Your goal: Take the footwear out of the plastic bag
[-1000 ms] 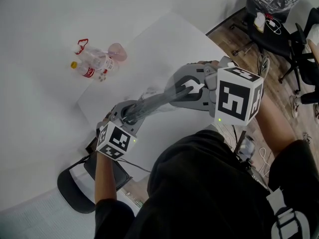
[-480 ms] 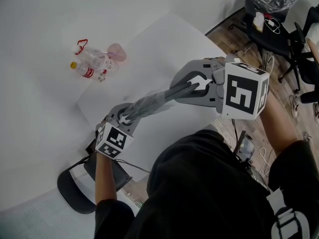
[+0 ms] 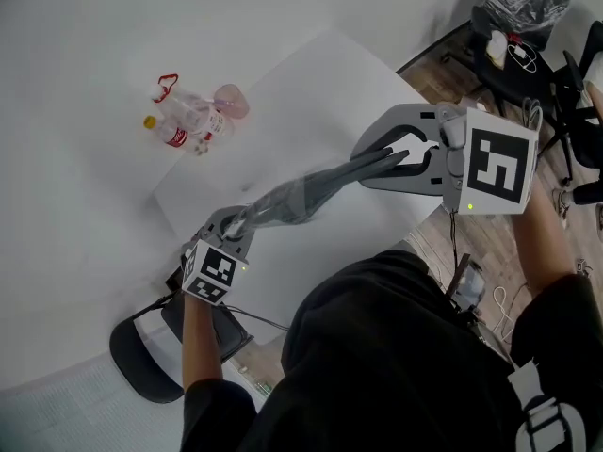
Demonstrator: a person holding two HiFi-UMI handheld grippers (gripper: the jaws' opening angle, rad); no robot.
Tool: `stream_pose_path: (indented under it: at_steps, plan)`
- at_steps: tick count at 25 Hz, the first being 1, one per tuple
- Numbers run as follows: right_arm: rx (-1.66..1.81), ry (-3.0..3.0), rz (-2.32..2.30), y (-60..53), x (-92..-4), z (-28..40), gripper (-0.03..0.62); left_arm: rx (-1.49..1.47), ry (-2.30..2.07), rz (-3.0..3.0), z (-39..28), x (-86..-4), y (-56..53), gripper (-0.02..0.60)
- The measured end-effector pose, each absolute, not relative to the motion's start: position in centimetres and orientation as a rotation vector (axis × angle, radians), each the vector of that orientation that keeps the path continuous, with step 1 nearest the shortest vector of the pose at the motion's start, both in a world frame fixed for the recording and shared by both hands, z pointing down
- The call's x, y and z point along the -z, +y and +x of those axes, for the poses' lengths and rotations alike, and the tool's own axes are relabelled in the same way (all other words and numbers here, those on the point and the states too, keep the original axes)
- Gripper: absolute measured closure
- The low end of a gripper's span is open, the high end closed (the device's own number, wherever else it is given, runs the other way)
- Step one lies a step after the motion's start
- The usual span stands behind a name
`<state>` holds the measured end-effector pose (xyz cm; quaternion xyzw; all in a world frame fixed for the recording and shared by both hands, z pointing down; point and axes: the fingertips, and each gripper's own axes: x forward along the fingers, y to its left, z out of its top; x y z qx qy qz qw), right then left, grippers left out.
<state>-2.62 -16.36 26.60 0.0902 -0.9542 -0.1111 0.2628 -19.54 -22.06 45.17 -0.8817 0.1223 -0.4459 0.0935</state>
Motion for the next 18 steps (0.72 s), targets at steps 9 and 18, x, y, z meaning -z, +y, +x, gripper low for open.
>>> stream_pose_path:
  at_steps: [9, 18]
  plan:
    - [0.285, -2.572, 0.320, -17.0, -27.1, -2.3, 0.516, 1.379, 0.460, -2.715, -23.7, -48.5, -22.7, 0.558]
    - [0.254, -2.566, 0.382, -17.4, -27.5, -2.0, 0.516, 1.440, 0.605, -2.769, -27.9, -50.4, -23.0, 0.558]
